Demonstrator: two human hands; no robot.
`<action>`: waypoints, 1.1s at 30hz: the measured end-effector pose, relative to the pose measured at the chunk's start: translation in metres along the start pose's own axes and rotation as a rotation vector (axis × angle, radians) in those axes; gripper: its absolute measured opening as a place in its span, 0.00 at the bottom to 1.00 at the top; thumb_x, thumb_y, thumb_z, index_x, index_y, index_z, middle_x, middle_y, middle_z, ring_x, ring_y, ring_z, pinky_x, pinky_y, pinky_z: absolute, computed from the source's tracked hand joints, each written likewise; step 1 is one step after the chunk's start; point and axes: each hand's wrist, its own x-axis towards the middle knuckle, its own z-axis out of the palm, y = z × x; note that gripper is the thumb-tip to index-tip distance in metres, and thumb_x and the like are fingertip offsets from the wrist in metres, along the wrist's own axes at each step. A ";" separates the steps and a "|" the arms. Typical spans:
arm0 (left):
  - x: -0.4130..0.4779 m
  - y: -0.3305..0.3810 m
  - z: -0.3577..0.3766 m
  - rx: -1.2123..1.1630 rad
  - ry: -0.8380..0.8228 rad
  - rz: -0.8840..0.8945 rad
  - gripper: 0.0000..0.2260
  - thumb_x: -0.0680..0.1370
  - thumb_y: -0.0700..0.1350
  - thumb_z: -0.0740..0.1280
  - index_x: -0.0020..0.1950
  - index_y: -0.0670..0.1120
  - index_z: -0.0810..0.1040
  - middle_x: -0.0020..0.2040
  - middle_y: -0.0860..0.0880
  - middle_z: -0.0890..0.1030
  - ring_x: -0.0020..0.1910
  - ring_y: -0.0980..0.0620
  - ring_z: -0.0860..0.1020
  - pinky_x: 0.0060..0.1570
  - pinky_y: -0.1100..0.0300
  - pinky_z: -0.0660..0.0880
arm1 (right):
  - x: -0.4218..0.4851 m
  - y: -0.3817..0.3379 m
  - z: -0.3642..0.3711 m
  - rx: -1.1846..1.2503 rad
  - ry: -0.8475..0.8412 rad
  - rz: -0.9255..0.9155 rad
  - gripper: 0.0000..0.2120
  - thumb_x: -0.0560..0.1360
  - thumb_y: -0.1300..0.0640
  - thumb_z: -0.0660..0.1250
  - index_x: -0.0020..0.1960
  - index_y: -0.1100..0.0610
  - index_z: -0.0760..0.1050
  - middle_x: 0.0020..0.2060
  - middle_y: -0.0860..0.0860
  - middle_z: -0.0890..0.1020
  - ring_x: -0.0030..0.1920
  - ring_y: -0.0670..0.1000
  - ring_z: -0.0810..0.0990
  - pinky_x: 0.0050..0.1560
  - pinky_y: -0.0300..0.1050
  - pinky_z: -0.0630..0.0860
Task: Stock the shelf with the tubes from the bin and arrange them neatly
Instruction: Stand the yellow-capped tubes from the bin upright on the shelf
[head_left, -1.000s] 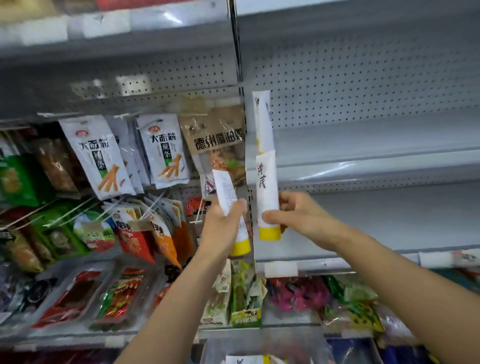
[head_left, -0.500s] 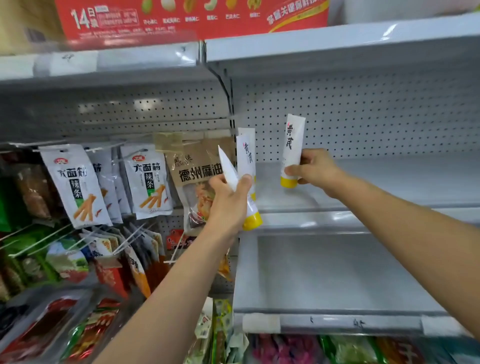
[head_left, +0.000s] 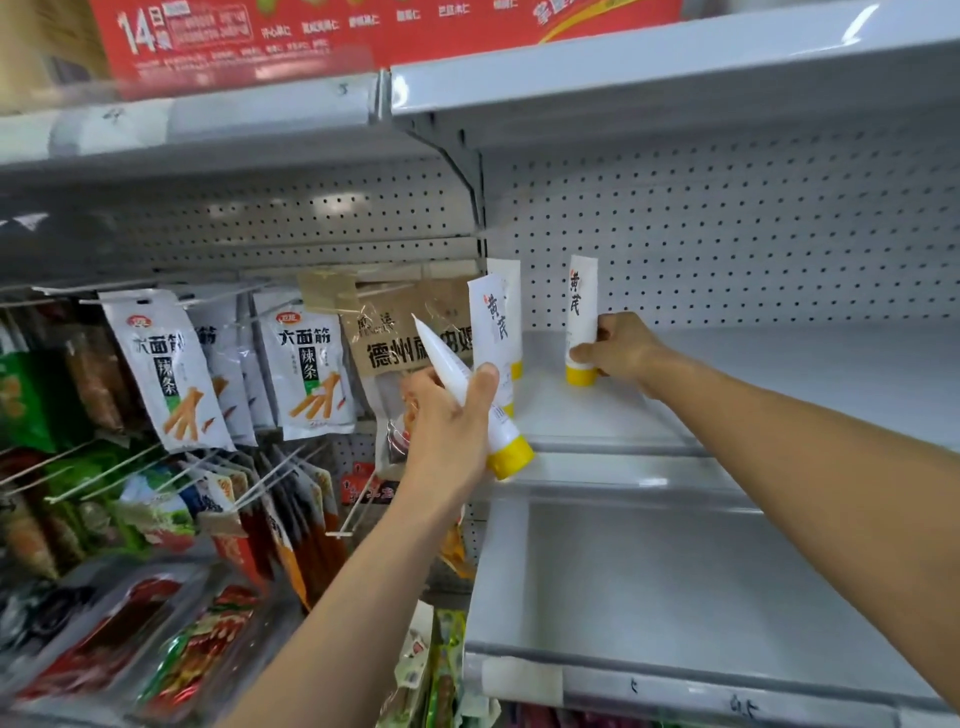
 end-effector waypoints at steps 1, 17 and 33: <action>0.000 -0.001 0.000 0.000 0.002 -0.003 0.26 0.77 0.59 0.64 0.67 0.46 0.60 0.56 0.45 0.78 0.51 0.47 0.80 0.51 0.41 0.79 | 0.001 0.001 0.001 0.001 0.004 0.001 0.18 0.73 0.64 0.70 0.62 0.65 0.74 0.57 0.59 0.80 0.57 0.58 0.79 0.61 0.56 0.75; -0.019 -0.005 -0.022 -0.086 -0.109 0.013 0.16 0.80 0.45 0.62 0.67 0.43 0.68 0.55 0.42 0.80 0.47 0.45 0.83 0.30 0.55 0.79 | -0.128 -0.055 0.017 -0.091 -0.372 -0.242 0.19 0.67 0.50 0.77 0.56 0.54 0.78 0.45 0.48 0.81 0.43 0.45 0.78 0.50 0.41 0.75; -0.034 -0.004 -0.043 0.217 -0.218 0.291 0.12 0.80 0.50 0.63 0.62 0.50 0.73 0.50 0.52 0.79 0.48 0.56 0.78 0.49 0.61 0.74 | -0.131 -0.043 0.015 0.013 0.119 -0.213 0.18 0.68 0.56 0.76 0.53 0.54 0.72 0.45 0.50 0.82 0.44 0.49 0.82 0.44 0.43 0.79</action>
